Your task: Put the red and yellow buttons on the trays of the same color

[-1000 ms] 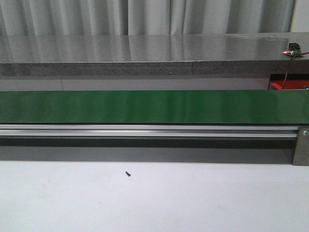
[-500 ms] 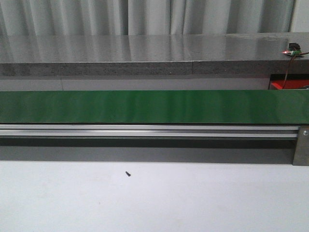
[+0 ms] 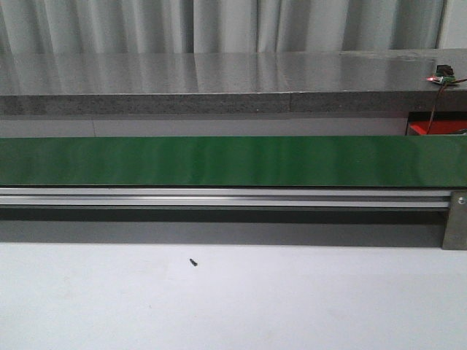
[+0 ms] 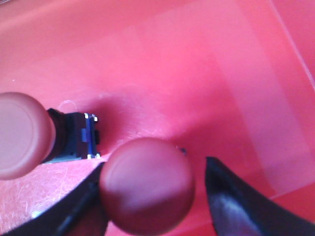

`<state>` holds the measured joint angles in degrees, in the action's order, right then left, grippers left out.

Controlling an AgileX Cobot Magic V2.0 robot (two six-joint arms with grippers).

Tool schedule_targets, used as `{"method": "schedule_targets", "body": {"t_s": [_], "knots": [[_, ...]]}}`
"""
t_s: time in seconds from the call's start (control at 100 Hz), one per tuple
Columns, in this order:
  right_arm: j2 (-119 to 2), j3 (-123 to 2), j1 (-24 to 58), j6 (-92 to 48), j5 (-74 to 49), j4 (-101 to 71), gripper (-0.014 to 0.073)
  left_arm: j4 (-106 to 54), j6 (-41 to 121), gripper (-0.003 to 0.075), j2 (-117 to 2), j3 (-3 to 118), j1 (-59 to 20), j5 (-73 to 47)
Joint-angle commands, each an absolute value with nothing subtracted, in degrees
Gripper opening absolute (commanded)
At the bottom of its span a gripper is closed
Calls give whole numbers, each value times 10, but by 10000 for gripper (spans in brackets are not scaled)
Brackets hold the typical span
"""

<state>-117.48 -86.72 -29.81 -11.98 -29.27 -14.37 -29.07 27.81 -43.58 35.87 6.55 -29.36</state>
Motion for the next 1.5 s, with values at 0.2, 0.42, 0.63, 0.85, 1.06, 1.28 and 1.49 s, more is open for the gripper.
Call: {"method": "schedule_targets", "body": {"t_s": [0.2,0.42,0.63,0.85,1.06,1.28,1.49], "knots": [[-1121,-885,-301,-124,-281,-142,465,-306,278,-20,-434,375,63,-258],[-1067,-882,-300,-175,-310,-142,461,-306,278,-20,-434,375,63,-258],[-1005,-839,-298,-191,-315,-146,239,-306,278,-20,-434,375,63,-258],[-935,-755,-252,-191,-298,-155,-117,-306,278,-20,-434,375,63,-258],[-852,-671,-206,-191,-277,-151,-123,-306,278,-20,-434,375,63,-258],[-756,-616,-185,-203,-270,-152,-123,-306,278,-20,-434,375,63,-258],[-666,-571,-145,-202,-241,-153,-123,-306,278,-20,-434,375,63,-258]]}}
